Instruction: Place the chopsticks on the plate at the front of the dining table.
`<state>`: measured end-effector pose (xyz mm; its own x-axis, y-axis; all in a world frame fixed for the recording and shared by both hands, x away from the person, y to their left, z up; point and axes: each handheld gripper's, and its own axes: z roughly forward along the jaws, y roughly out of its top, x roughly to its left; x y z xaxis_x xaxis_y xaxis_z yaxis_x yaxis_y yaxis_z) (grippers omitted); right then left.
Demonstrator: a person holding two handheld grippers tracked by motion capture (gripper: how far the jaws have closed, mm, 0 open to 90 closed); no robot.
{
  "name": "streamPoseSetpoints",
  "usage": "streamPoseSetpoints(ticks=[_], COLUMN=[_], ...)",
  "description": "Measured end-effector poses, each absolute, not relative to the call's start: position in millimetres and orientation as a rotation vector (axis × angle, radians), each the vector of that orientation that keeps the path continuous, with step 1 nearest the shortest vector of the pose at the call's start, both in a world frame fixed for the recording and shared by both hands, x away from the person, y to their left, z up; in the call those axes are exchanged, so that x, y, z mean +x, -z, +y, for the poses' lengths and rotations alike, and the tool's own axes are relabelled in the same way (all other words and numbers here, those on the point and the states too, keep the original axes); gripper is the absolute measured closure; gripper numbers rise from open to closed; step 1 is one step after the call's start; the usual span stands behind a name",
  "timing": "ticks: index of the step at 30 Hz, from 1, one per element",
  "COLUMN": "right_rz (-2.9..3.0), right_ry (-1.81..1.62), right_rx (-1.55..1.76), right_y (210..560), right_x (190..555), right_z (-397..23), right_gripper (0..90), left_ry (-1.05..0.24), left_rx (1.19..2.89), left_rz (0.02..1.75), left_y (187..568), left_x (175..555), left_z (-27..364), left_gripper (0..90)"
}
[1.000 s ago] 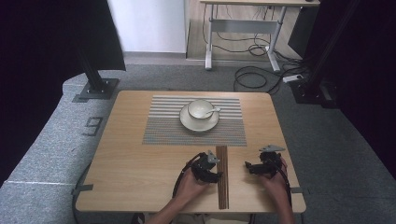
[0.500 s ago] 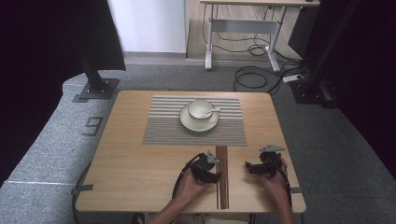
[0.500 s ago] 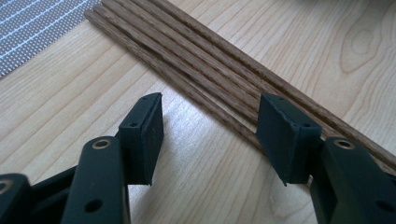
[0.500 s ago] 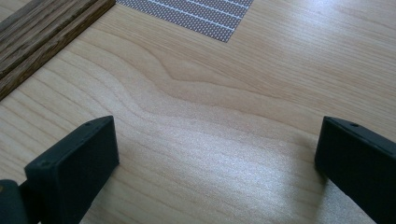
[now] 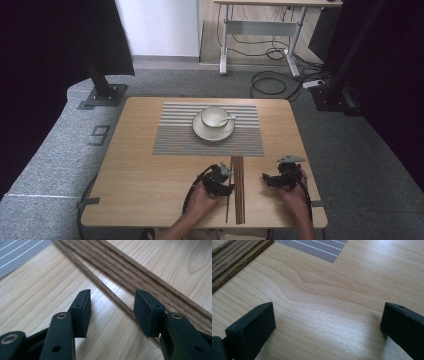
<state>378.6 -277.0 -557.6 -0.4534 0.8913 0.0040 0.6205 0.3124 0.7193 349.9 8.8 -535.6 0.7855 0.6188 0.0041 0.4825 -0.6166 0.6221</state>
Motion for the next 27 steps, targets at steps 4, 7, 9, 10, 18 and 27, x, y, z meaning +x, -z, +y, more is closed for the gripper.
streamPoseSetpoints(ticks=[4, 7, 9, 10, 18, 27], right_rz=[2.190, 2.190, 2.191, 2.191, 2.191, 2.191], right_ry=[-0.932, -0.932, -0.931, -0.931, -0.932, -0.932], right_rx=[1.344, 1.344, 1.343, 1.344, 1.346, 1.345], right_y=[557.6, 557.6, 557.6, 557.6, 557.6, 557.6], right_x=[378.6, 378.6, 378.6, 378.5, 378.5, 378.5], right_z=[-277.0, -277.0, -277.1, -277.1, -277.0, -277.0], right_gripper=[0.0, 0.0, 0.0, 0.0, 0.0, 0.0], left_ry=[-0.299, -0.292, -0.296, -0.296, -0.300, -0.293], left_rx=[2.362, 2.358, 2.356, 2.356, 2.358, 2.346], left_rz=[0.835, 0.861, 0.883, 0.883, 0.949, 0.988], left_y=[534.4, 533.8, 533.2, 533.2, 530.4, 529.6], left_x=[350.2, 351.9, 352.6, 352.6, 351.3, 353.6], left_z=[12.6, 18.2, 22.8, 22.8, 39.9, 52.5], left_gripper=[51.9, 53.9, 57.0, 58.0, 68.0, 78.4])
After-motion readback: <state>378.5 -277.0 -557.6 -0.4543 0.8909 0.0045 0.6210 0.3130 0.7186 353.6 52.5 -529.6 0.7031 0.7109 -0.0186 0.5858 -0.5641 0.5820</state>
